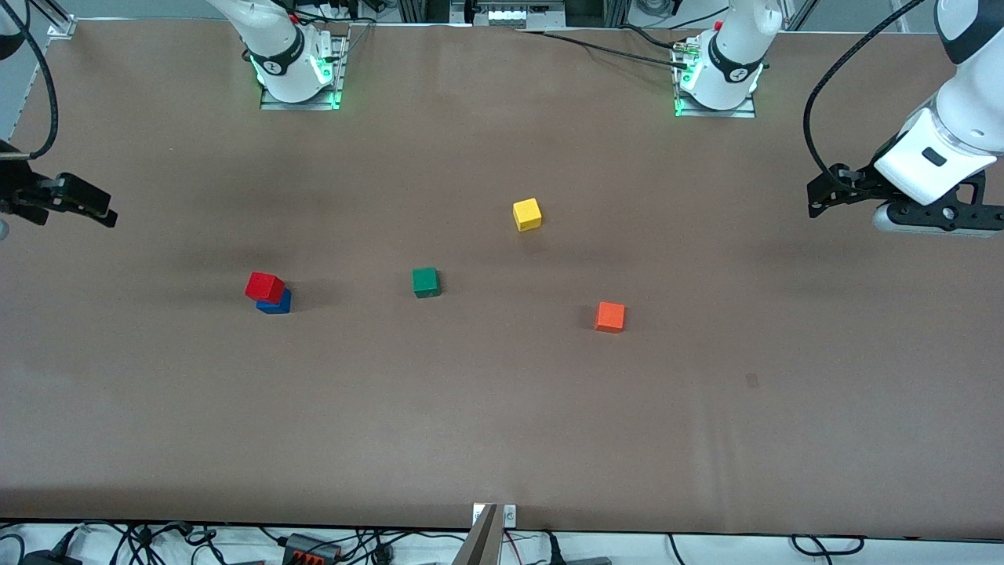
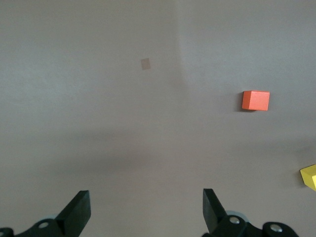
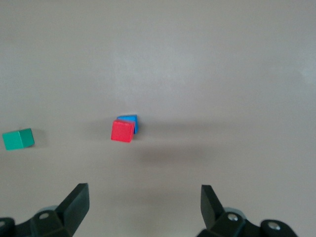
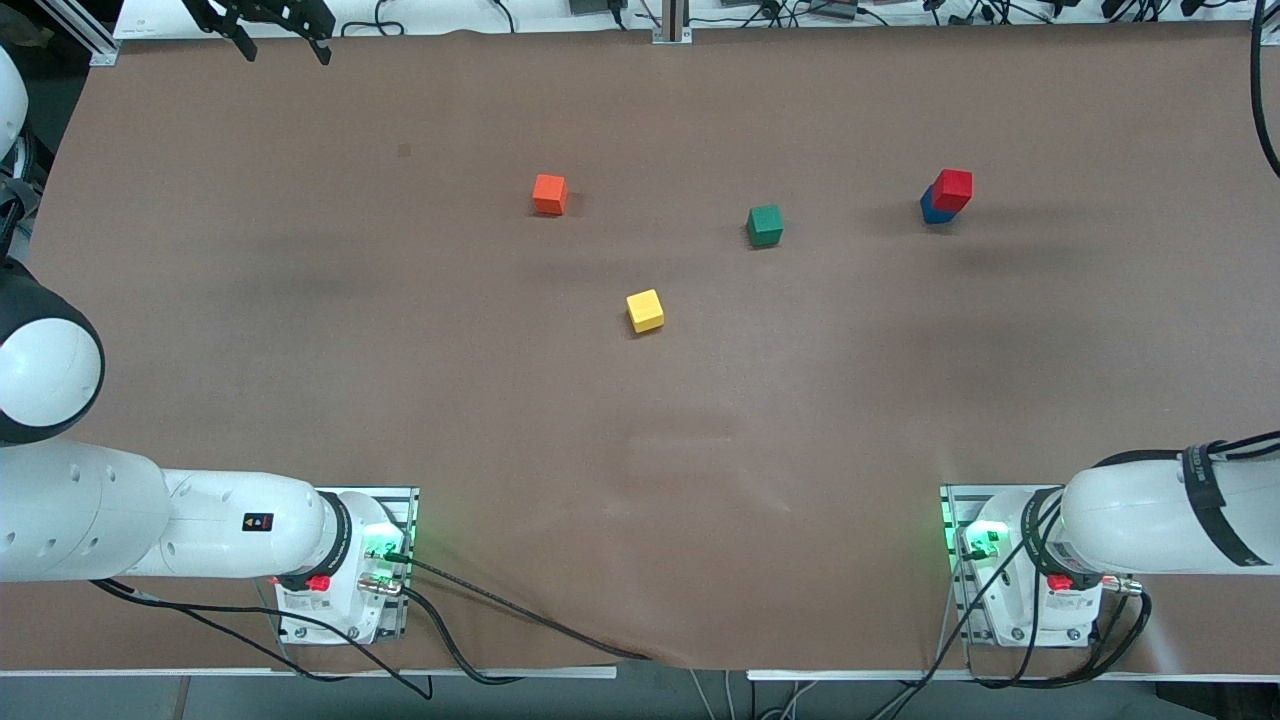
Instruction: Pass red block to right arm, stack on blue
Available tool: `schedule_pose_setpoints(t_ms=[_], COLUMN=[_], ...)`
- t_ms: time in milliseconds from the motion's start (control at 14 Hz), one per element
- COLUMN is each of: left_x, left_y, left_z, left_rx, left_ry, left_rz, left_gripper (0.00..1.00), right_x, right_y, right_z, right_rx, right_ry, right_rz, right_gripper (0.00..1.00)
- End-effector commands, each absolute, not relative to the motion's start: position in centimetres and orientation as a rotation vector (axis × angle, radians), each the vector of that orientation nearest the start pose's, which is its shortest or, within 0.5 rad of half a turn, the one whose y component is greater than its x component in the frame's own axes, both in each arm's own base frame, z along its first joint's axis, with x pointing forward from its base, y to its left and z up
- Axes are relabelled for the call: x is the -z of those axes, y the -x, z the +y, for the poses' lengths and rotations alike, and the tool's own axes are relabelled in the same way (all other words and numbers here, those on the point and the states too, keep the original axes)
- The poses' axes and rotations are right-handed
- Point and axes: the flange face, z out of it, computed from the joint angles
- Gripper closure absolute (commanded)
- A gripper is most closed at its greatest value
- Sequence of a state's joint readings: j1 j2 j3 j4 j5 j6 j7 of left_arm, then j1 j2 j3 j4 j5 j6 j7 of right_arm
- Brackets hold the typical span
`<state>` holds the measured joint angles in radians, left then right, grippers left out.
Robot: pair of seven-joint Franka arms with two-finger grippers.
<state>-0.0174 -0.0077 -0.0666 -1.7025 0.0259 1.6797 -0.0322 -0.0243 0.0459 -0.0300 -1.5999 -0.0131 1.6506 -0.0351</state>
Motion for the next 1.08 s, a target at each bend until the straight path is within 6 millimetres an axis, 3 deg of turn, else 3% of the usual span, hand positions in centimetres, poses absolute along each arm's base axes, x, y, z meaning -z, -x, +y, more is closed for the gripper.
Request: schedule_pose_setpoints(t_ms=[0, 1003], left_x=[-58.10, -58.67], left_y=[-55.76, -56.15], left_z=[-4.43, -4.68], left_rx=[-0.006, 0.007], left_ry=[3.128, 3.118], left_rz=[0.067, 0.082], left_gripper=[0.00, 0.00], right_x=[-59.14, -59.37], right_y=[-55.13, -55.42], right_z=[-3.31, -3.29], right_rx=[0.013, 0.030], right_ry=[3.158, 3.156], right_rz=[0.019, 0.017], right_gripper=[0.00, 0.00])
